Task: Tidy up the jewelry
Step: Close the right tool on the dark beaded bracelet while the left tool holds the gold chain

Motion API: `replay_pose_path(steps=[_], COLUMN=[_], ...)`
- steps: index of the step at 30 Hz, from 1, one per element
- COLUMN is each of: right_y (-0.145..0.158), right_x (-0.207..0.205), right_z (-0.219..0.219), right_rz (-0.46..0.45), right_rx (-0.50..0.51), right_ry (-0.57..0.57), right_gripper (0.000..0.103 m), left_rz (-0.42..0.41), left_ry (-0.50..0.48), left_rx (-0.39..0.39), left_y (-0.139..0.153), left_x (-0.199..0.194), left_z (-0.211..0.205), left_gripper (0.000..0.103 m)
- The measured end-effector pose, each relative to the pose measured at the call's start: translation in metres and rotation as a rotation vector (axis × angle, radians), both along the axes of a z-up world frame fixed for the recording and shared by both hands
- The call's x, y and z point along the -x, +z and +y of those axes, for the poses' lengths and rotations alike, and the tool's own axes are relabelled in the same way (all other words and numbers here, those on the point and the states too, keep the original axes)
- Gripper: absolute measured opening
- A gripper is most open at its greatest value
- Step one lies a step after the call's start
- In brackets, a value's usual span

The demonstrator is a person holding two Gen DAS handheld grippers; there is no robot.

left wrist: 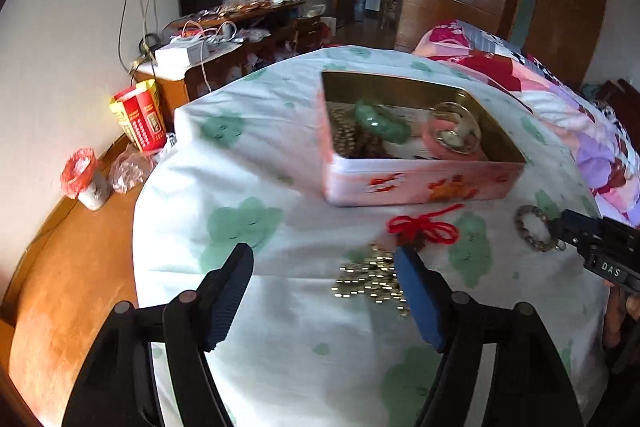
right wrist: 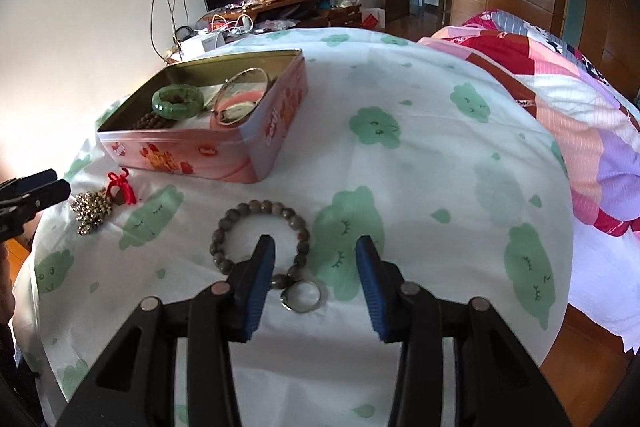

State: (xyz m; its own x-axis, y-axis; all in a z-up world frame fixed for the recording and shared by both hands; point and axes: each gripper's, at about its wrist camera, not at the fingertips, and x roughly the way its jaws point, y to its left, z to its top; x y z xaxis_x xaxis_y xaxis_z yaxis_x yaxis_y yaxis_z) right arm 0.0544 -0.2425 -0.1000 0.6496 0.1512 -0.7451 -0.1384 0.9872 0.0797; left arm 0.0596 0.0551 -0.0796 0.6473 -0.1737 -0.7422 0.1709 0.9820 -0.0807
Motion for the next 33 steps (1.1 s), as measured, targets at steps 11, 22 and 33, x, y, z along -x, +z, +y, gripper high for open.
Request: replay_pose_path(steps=[11, 22, 33], right_y=[-0.006, -0.007, -0.003], right_x=[0.004, 0.004, 0.003], right_z=[0.010, 0.011, 0.009], right_rz=[-0.003, -0.010, -0.016], right_rx=[0.022, 0.020, 0.010], right_ry=[0.028, 0.028, 0.026], right_gripper=[0.045, 0.045, 0.045], left_rz=[0.033, -0.068, -0.111], left_ry=[-0.102, -0.130, -0.068], left_rx=[-0.036, 0.010, 0.030], left_y=[-0.014, 0.025, 0.041], left_x=[-0.002, 0.012, 0.008], left_z=[-0.030, -0.035, -0.011], left_gripper=[0.019, 0.007, 0.007])
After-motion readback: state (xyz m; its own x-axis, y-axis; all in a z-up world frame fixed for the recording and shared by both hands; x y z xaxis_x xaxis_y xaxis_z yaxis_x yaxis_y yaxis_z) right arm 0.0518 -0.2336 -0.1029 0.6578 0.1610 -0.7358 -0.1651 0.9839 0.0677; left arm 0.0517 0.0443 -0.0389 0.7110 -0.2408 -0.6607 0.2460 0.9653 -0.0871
